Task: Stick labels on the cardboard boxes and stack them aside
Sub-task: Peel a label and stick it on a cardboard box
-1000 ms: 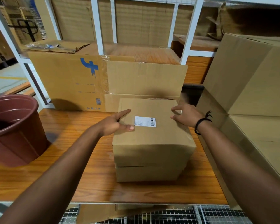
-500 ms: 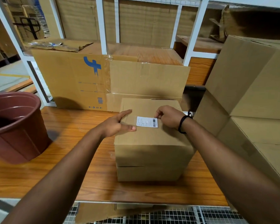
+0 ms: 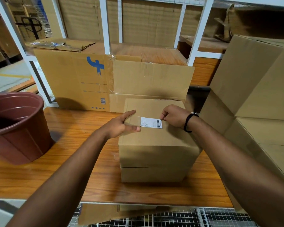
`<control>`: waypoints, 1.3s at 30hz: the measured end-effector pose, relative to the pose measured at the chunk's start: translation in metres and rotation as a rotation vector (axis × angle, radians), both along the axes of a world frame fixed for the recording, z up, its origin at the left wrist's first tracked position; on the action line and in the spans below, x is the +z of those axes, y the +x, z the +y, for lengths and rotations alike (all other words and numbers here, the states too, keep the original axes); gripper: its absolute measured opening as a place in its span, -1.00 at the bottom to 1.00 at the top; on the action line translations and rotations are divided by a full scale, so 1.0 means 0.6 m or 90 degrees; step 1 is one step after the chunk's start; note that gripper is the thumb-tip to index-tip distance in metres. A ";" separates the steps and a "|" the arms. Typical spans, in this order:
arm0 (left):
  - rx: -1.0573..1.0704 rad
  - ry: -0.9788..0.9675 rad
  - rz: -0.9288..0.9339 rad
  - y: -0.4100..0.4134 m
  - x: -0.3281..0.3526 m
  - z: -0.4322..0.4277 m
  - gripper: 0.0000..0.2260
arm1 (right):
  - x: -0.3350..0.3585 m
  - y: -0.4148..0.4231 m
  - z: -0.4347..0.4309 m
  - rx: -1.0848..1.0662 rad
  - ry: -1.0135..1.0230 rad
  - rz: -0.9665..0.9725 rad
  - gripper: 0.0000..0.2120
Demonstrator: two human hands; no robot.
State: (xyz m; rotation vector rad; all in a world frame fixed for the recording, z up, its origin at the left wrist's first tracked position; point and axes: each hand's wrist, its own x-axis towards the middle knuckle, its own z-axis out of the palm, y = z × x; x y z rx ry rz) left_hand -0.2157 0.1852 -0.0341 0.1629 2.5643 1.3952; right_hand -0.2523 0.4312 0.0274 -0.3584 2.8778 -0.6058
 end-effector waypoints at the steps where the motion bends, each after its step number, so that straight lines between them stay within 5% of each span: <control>1: 0.001 0.001 0.000 0.001 0.000 0.000 -0.11 | 0.002 0.000 0.001 -0.002 -0.009 -0.009 -0.65; 6: 0.008 -0.004 -0.002 0.000 -0.002 0.000 -0.10 | 0.004 -0.002 0.001 -0.016 -0.085 -0.028 -0.67; 11: 0.011 -0.007 -0.002 -0.002 -0.004 -0.001 -0.08 | 0.013 0.003 -0.020 0.055 0.026 -0.011 -0.63; 17: 0.008 0.004 -0.003 -0.002 -0.005 -0.001 -0.18 | 0.024 -0.001 -0.063 0.127 -0.006 -0.051 -0.57; 31: 0.008 -0.012 -0.017 0.003 0.001 0.001 -0.03 | 0.019 -0.024 -0.090 0.130 -0.043 -0.149 -0.58; 35: 0.006 -0.015 -0.012 0.005 -0.002 -0.003 -0.05 | 0.018 -0.027 -0.053 0.081 -0.171 -0.151 -0.69; 39: 0.004 -0.011 -0.009 0.004 -0.003 -0.002 -0.05 | 0.009 -0.017 0.000 0.091 -0.041 -0.049 -0.88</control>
